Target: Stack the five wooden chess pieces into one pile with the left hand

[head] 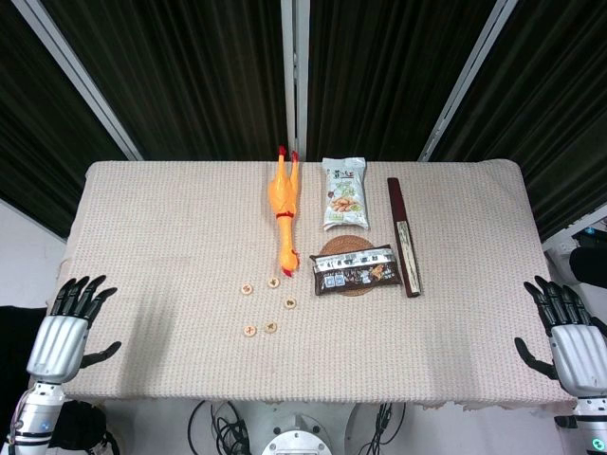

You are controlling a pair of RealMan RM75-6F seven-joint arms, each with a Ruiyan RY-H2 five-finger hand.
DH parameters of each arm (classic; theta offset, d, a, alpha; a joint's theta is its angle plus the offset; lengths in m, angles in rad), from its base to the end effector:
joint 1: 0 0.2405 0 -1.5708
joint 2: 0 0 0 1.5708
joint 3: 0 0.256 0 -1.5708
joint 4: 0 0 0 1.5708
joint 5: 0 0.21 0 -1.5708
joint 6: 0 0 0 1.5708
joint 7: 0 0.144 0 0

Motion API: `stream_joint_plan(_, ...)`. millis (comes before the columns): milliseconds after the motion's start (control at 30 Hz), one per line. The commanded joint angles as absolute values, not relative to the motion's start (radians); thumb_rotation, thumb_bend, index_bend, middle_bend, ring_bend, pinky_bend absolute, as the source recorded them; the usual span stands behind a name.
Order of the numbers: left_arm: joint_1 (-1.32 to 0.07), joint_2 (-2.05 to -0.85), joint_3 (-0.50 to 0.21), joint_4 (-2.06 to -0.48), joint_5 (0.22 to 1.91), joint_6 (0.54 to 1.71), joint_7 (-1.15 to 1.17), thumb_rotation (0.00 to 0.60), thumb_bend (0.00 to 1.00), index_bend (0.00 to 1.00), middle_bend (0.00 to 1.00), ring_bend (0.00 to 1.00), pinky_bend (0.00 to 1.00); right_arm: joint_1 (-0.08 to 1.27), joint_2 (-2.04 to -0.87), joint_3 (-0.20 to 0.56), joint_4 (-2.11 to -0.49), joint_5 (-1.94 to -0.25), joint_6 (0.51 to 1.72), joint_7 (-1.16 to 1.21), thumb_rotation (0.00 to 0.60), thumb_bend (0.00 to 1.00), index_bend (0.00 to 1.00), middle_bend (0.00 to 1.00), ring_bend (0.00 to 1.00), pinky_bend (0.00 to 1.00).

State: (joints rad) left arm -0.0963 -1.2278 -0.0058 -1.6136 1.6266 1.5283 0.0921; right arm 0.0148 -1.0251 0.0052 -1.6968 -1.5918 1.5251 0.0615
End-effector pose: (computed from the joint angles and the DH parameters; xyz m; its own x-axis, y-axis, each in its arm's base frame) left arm -0.2817 0.1728 0.1186 0.3855 -0.0058 0.9227 0.9123 -0.1476 -0.3820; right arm -0.3017 -0.1494 0.1750 0.3517 -0.0366 0.9354 -0.9359 -0.0330 0.3507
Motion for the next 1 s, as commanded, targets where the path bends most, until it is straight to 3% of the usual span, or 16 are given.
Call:
stream_joint_plan(33,-0.098,-1.227,-0.006,-1.614,1.626,1.527,0.092,0.600,0.04,0.17,0.06,0.00,0.00,0.014,-1.025,0.006,-1.697,-1.591,1.526,0.063,0.600,0.28,0.00,0.00,0.00,0.00)
stream_joint_plan(900,-0.121,-1.234,-0.007,-1.620,1.617,1.492,0.102,0.600,0.04,0.15,0.06,0.00,0.00,0.026,-1.025,0.009,-1.694,-1.576,1.500,0.063,0.600,0.28,0.00,0.00,0.00,0.00)
stream_joint_plan(933,-0.125,-1.236,-0.007,-1.625,1.617,1.484,0.108,0.600,0.04,0.15,0.06,0.00,0.01,0.025,-1.025,0.009,-1.695,-1.576,1.502,0.064,0.600,0.28,0.00,0.00,0.00,0.00)
stream_joint_plan(1000,-0.142,-1.240,-0.012,-1.644,1.624,1.467,0.128,0.600,0.04,0.15,0.09,0.05,0.13,0.023,-1.025,0.010,-1.695,-1.580,1.509,0.066,0.600,0.28,0.00,0.00,0.00,0.00)
